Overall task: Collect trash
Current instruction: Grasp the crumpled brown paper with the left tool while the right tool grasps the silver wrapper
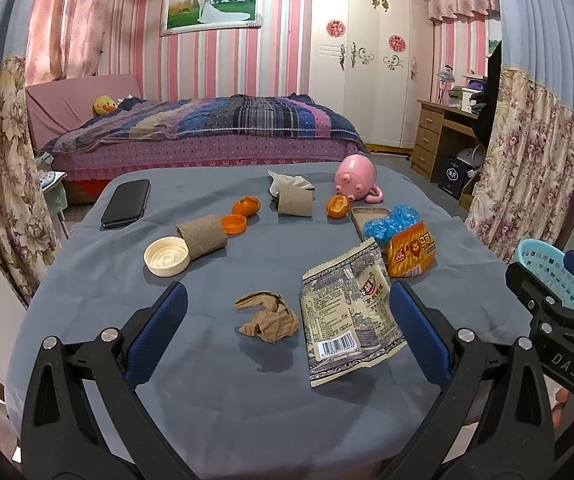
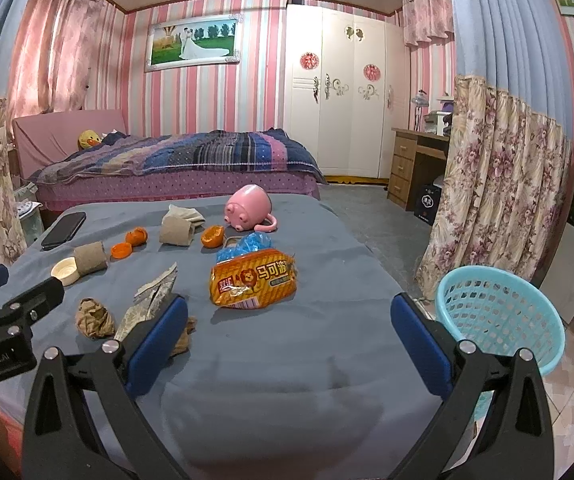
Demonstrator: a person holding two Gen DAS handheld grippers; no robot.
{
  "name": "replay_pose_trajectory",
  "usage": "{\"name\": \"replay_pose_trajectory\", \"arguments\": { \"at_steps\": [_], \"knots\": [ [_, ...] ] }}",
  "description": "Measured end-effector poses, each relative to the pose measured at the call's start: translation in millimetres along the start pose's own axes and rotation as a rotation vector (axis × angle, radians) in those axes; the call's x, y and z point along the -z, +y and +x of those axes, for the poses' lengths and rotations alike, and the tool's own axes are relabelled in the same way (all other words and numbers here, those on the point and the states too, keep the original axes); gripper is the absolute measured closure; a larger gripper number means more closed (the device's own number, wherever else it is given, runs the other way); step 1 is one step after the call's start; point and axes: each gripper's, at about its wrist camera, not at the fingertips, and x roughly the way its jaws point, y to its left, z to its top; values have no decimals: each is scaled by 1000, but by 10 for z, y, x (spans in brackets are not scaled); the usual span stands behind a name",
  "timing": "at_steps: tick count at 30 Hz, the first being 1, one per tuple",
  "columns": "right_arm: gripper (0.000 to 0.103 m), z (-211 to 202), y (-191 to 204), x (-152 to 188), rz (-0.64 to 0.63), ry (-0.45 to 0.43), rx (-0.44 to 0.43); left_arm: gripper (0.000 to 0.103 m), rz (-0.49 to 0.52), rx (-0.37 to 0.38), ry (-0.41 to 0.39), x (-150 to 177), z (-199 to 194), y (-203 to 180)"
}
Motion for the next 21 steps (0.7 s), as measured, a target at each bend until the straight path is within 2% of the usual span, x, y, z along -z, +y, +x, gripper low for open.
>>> {"name": "replay_pose_trajectory", "arguments": {
  "at_steps": [13, 21],
  "knots": [
    [4, 44, -236, -156, 43, 8, 33, 5, 17, 14, 16, -215, 19, 4],
    [4, 180, -444, -267, 68, 3, 58, 5, 42, -22, 55, -232, 200, 160]
  ]
}}
